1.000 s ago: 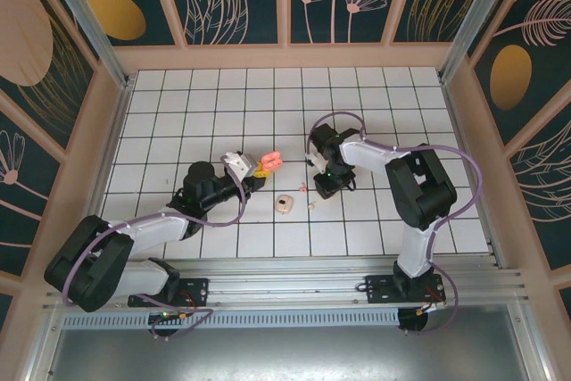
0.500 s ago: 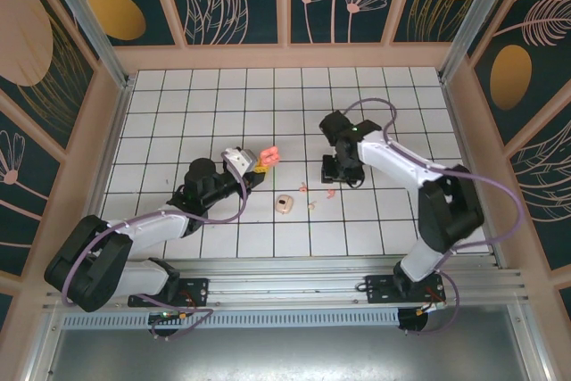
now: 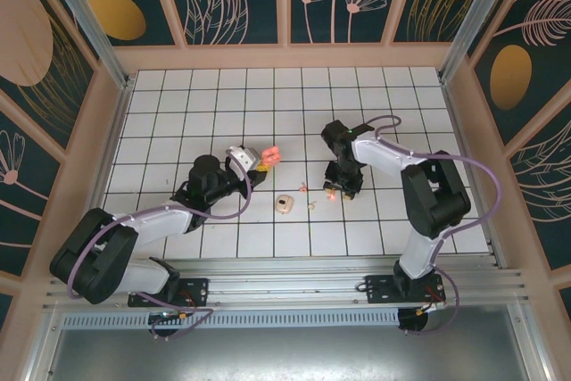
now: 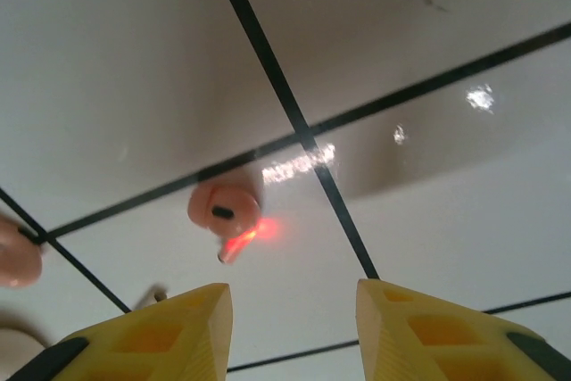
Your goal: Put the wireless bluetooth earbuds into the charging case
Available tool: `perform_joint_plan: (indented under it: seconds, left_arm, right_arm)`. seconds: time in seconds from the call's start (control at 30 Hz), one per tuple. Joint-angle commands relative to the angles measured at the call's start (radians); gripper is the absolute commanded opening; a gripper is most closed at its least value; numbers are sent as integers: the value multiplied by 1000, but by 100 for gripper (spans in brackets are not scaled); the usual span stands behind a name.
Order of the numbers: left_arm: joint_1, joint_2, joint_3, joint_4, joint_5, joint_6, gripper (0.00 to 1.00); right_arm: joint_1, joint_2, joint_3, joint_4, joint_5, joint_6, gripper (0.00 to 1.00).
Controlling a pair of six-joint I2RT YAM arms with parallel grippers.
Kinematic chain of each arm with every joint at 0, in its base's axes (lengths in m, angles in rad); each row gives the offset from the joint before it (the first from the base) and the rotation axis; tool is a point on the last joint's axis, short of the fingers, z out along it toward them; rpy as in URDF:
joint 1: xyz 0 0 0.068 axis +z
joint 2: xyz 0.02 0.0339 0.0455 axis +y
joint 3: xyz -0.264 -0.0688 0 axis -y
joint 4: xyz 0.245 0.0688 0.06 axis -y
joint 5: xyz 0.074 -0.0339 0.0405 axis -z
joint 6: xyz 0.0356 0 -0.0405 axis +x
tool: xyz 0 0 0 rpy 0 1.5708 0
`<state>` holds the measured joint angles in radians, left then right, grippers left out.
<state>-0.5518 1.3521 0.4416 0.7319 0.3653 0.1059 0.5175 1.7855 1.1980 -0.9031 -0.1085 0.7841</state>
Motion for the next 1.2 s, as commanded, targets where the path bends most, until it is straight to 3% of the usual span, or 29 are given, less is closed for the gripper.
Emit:
perform_joint_plan:
  seconds: [0.0,0.53,0.97,1.17]
  left_arm:
    - [-5,9,25,0,11,17,5]
    - [-5,21,31,-5,11,18,6]
    - [-4,8,23,1,5,16,6]
    - [-4,12,20,6,9,15,6]
  right_arm:
    - [-10,44,51,-13,-9,0,41]
    - [-12,129,92,16,-43,-38,32]
    - [-14,163,104,26,-30,-56,32]
    - [-14,157,93,32,-12,-59,27]
